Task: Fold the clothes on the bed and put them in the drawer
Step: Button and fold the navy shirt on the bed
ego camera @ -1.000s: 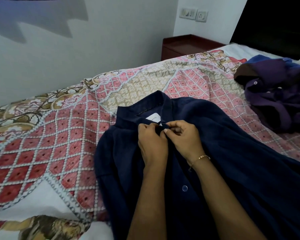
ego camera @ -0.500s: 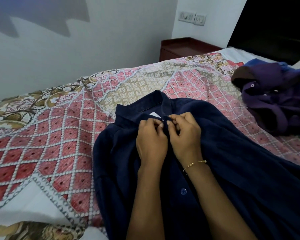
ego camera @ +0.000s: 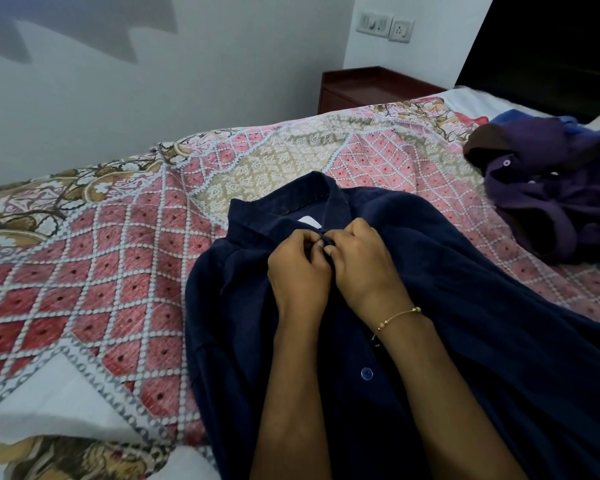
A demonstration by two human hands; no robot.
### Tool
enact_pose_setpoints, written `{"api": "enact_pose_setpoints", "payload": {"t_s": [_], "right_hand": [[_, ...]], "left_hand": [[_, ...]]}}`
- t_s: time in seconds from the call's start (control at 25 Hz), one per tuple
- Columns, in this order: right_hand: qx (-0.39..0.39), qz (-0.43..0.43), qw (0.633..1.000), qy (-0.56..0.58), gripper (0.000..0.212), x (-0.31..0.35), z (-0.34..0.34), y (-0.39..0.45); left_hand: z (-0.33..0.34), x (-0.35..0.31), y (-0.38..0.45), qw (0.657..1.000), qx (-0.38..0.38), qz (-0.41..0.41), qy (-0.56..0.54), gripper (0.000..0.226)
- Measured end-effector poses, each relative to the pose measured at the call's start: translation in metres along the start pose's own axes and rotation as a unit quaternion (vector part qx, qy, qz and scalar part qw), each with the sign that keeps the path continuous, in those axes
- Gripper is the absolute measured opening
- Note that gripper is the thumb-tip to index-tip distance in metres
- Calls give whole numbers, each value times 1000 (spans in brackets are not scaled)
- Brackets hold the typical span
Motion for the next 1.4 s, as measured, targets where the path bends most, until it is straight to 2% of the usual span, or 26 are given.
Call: {"api": "enact_pose_setpoints", "payload": {"t_s": [0.2,0.32,0.44,0.52,0.64,0.68,0.8,0.88,1.0,1.12,1.24,1.4], "right_hand": [[7,24,995,97,27,-2,-1,-2],[11,49,981,190,25,-5,1,-2],[7,65,970,235,23,-10,3,-1],[-2,69,966,250,20,-12,3,-3],[-16,74,958,278,21,-14,4,-3],[-14,83,951,299,21,-15,5,-3],[-24,116,921,371,17,-14,9,-3],[-46,122,916,379,20,-15,11,-3],[-76,113,927,349,19,-16,9,-3],[-107,69,947,294,9,-15,2,-2],[-83,37,965,248,6,-15,-5,-1],[-31,21,978,203,11,-13,-9,1]], "left_hand": [[-1,4,1,997,-27,-43,-50,8],[-1,9,-1,980,-44,-108,-159,15],[1,9,-4,952,-46,-155,-260,13],[2,10,-5,951,-41,-158,-264,18],[2,13,-4,949,-55,-158,-267,7],[2,13,-4,951,-62,-155,-259,11],[2,9,-4,961,-75,-121,-239,21],[1,6,-4,963,-82,-97,-236,29],[0,6,-3,963,-66,-62,-252,40],[-2,3,-3,981,-26,22,-192,41],[-4,-2,-2,988,26,107,-107,44],[-3,-9,-3,985,52,149,-65,45]]}}
Point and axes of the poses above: each hand's wrist, its own y-axis towards the middle knuckle, its own z-axis out of the palm, x = y × z, the point moved 4 cm from there along y, towards the middle knuckle, and after that the axes turned 10 degrees about z, right-handed, at the moved point
